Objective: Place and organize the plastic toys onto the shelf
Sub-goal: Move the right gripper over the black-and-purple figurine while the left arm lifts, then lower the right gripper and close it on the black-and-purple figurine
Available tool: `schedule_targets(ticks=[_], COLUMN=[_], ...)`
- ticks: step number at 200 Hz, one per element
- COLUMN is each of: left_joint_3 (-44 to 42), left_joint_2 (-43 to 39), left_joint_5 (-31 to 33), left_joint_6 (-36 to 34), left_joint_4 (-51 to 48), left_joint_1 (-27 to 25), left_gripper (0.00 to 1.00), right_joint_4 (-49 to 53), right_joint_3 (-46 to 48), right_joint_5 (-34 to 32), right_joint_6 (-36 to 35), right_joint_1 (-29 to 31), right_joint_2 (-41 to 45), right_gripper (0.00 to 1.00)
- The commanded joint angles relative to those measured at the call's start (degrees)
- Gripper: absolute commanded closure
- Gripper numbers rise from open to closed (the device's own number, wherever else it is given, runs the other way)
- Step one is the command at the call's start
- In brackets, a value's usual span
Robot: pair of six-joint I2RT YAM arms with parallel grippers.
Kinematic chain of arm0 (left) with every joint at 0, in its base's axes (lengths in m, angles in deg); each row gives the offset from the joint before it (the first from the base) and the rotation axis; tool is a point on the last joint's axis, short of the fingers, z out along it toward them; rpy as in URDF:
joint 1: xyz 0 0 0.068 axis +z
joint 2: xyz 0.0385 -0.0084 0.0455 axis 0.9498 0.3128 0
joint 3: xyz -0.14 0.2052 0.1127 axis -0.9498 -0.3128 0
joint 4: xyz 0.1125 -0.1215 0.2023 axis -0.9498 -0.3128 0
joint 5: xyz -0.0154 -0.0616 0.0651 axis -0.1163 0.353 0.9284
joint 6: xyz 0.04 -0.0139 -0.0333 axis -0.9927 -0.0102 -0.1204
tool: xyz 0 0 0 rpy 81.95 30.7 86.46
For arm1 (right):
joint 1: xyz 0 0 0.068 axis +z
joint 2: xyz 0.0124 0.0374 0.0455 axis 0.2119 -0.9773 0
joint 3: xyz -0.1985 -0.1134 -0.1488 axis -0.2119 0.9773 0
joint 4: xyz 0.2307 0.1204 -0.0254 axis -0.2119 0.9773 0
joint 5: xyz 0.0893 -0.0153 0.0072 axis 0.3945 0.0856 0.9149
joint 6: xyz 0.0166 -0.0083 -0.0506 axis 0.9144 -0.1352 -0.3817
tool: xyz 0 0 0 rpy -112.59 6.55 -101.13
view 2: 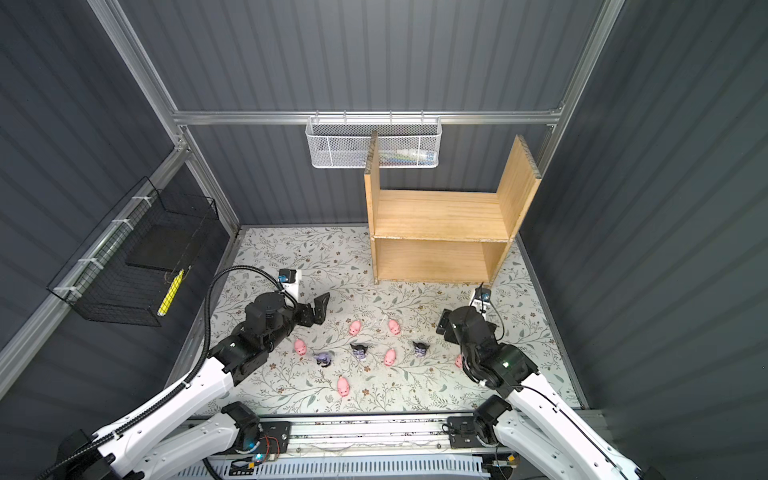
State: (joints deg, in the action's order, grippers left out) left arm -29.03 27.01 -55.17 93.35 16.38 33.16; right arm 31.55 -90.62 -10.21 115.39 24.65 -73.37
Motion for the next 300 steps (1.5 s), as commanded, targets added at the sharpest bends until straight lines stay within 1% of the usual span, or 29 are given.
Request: schedule_targets(ticks=[1,28,59,75,91,119,146,185,190,212,251,280,300], left_joint_3=[1.41,3.93,6.93,8.02,8.87,9.89,10.15,9.3,9.15,8.23,6.74,6.05,5.91], left_joint_2=[-0.68,0.11,0.29,-0.36,-0.76,0.34,1.67,1.11,0.82,-0.52,-2.15,-2.12,-1.81], left_joint_5=[3.67,6.6,7.42,7.93,8.32,9.86,10.01,10.0,10.03,10.4,10.96,11.5,11.5], left_joint_6=[1.08,-0.21,-1.35,-1.68,-1.95,-1.88,-1.46,-0.86,-0.76,-0.21,0.41,0.33,0.26], left_joint_4=[-5.54,-8.75,-12.1,-13.39,-14.61,-16.73,-17.75,-18.12,-18.11,-18.28,-18.4,-17.82,-17.68], left_joint_1=[-4.84,-9.78,-11.47,-11.46,-11.44,-11.42,-11.49,-11.47,-11.47,-11.48,-11.48,-11.49,-11.42], left_gripper=[0.0,0.01,0.01,0.0,0.01,0.01,0.0,0.01,0.01,0.0,0.0,0.0,0.0], right_joint_4=[7.78,10.25,14.55,14.98,11.73,4.35,-2.69,-5.88,-6.1,-7.49,-11.99,-15.69,-16.14], right_joint_3=[1.15,1.35,-1.76,-2.88,-1.76,2.56,6.24,5.69,5.57,5.75,7.25,8.01,7.83], right_joint_5=[-7.19,-14.5,-20.52,-21.19,-19.34,-14.13,-11.2,-11.73,-12.07,-12.53,-11.22,-10.02,-9.61], right_joint_6=[8.41,14.6,21.08,23.12,23.23,23.98,24.63,24.18,24.16,24.47,22.66,20.46,19.68], right_joint_1=[7.55,17.58,26.12,29.38,31.51,31.85,31.83,31.77,31.81,31.32,29.38,26.79,25.37], right_joint_2=[0.52,-2.94,-11.11,-14.33,-15.69,-15.78,-17.95,-24.65,-26.85,-29.49,-31.34,-32.39,-33.04], right_gripper=[0.08,0.08,0.09,0.1,0.1,0.1,0.1,0.11,0.11,0.12,0.14,0.18,0.21])
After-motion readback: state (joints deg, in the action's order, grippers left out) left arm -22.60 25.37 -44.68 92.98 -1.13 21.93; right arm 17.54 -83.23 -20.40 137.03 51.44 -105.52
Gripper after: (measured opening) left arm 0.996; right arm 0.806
